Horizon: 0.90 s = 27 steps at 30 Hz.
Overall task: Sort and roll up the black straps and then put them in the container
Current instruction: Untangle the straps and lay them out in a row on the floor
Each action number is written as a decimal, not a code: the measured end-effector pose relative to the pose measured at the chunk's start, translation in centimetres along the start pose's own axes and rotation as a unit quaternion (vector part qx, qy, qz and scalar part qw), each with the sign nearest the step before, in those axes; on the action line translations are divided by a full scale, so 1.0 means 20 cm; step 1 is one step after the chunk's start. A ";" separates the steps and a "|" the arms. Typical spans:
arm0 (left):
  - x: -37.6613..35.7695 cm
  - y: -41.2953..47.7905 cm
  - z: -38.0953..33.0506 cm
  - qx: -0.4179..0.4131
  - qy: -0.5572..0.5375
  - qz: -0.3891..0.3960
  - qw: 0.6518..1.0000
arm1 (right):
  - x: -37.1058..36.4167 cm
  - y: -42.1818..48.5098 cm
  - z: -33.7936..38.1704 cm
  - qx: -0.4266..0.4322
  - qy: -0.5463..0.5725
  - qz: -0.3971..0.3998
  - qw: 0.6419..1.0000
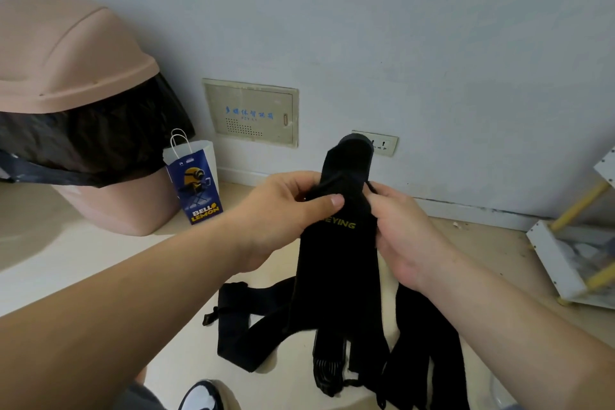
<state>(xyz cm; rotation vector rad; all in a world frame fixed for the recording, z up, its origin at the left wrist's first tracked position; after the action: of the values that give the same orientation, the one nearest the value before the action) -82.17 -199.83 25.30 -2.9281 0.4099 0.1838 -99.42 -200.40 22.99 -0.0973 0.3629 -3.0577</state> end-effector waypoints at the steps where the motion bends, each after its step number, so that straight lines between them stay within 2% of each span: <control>1: 0.01 0.00 0.00 -0.002 -0.005 -0.005 1.000 | 0.00 0.00 0.00 -0.002 0.008 0.012 1.000; 9: 0.03 0.02 -0.02 -0.020 -0.072 -0.041 0.996 | -0.01 0.00 -0.02 -0.027 0.078 0.067 0.994; 15: 0.04 0.04 -0.01 -0.019 -0.019 -0.081 0.996 | -0.05 -0.01 -0.03 -0.054 0.078 0.075 0.993; 20: 0.01 0.08 0.00 -0.034 0.028 -0.108 0.993 | -0.05 0.03 -0.06 -0.068 0.048 0.031 0.996; 23: -0.02 0.10 0.01 -0.039 0.047 -0.093 0.994 | -0.03 0.03 -0.05 -0.046 0.024 -0.022 0.998; 27: -0.05 0.14 0.03 -0.060 0.123 -0.093 0.986 | -0.01 0.02 -0.04 -0.025 -0.008 -0.041 0.999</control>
<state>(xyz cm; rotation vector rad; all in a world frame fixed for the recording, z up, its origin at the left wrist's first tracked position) -83.93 -202.20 24.47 -3.0963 0.1596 -0.1873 -99.36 -200.50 22.05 -0.1417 0.4459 -3.1280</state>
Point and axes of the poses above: each hand's wrist, its own y-axis towards the middle knuckle, its own x-axis out of the back of the hand, z = x × y, the point moved 2 cm from there along y, towards the middle knuckle, and after that the axes turned 12 degrees about -y, right-handed, at the moved point
